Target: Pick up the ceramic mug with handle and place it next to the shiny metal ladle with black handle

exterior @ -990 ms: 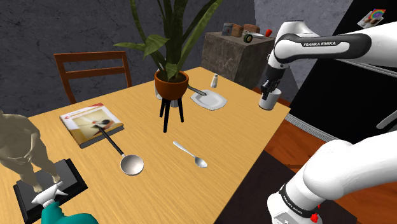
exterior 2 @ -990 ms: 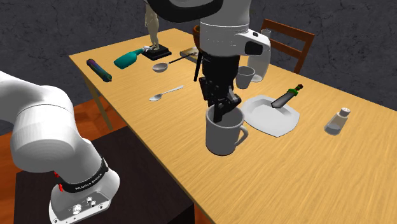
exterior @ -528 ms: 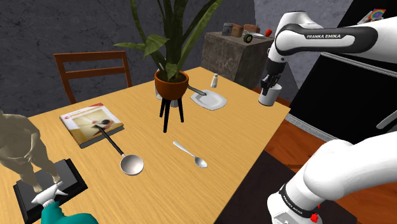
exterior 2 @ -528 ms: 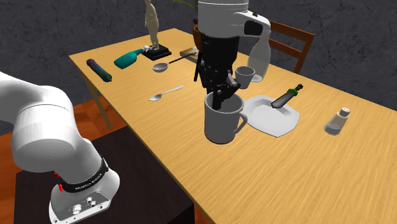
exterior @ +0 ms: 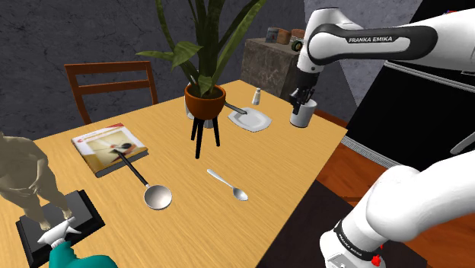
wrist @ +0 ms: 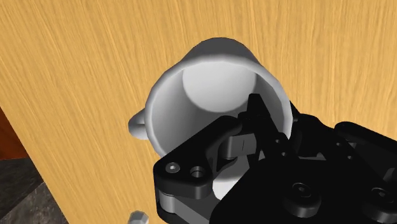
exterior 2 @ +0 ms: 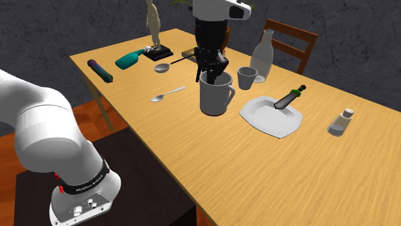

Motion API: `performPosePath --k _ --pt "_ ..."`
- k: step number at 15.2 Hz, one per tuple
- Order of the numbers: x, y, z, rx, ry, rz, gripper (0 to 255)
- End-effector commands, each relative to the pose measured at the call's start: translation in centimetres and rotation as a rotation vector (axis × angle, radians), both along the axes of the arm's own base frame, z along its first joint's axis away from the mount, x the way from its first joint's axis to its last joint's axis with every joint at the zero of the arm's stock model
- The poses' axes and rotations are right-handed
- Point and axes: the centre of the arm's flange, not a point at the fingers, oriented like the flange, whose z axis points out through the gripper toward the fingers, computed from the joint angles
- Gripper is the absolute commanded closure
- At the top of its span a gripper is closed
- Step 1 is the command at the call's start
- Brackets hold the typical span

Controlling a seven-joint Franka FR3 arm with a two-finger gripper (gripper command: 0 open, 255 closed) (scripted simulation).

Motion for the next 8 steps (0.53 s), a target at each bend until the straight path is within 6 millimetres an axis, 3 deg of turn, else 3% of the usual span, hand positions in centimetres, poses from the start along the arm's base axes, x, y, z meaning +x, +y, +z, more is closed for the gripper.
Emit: performPosePath --k 1,8 --pt "1.4 2.3 0.0 0.001 -0.001 -0.001 255" --pt "5.6 10.5 0.1 0.001 -0.001 -0.001 255"
